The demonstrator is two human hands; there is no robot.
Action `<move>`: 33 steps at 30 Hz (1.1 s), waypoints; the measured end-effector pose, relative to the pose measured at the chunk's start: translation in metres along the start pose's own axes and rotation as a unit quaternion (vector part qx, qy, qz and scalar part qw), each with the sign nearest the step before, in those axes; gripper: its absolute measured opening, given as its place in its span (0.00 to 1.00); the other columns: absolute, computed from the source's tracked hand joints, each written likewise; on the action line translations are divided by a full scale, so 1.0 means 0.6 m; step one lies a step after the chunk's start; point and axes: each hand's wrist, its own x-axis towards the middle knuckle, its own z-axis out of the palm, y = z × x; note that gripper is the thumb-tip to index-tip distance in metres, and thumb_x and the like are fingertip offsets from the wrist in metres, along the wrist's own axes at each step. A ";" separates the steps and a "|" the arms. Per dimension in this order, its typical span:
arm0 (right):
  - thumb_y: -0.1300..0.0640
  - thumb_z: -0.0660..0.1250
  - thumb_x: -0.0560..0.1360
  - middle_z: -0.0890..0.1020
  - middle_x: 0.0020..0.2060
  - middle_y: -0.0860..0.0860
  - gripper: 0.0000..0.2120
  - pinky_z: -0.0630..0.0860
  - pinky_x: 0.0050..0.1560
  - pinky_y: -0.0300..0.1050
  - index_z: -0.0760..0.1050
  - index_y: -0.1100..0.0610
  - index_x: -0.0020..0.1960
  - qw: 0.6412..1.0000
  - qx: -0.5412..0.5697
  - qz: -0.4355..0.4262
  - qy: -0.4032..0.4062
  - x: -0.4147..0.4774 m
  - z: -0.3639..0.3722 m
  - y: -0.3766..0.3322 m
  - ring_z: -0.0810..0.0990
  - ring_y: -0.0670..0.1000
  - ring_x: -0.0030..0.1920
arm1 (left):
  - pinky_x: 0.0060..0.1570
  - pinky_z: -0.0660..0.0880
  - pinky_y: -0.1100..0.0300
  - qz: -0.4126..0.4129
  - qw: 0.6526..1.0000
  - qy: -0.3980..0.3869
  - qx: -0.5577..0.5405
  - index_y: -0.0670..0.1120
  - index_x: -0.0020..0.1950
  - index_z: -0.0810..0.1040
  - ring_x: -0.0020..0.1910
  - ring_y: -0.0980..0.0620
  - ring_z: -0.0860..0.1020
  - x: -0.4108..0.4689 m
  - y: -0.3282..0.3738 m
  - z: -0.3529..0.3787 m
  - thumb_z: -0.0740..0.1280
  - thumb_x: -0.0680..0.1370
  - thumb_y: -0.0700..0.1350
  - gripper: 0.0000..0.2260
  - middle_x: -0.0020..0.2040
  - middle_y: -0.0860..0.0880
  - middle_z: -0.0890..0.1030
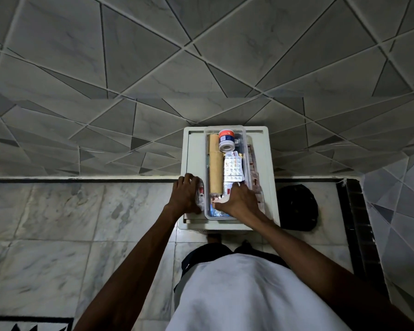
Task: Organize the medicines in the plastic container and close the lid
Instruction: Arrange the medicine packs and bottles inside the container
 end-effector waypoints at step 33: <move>0.58 0.71 0.73 0.85 0.45 0.56 0.11 0.83 0.45 0.46 0.79 0.57 0.55 0.913 0.387 -0.049 -0.120 0.012 -0.073 0.042 0.85 0.50 0.40 | 0.42 0.83 0.54 -0.103 0.794 0.035 -0.598 0.42 0.46 0.73 0.43 0.45 0.83 -0.055 0.015 -0.152 0.67 0.76 0.34 0.06 0.43 0.43 0.81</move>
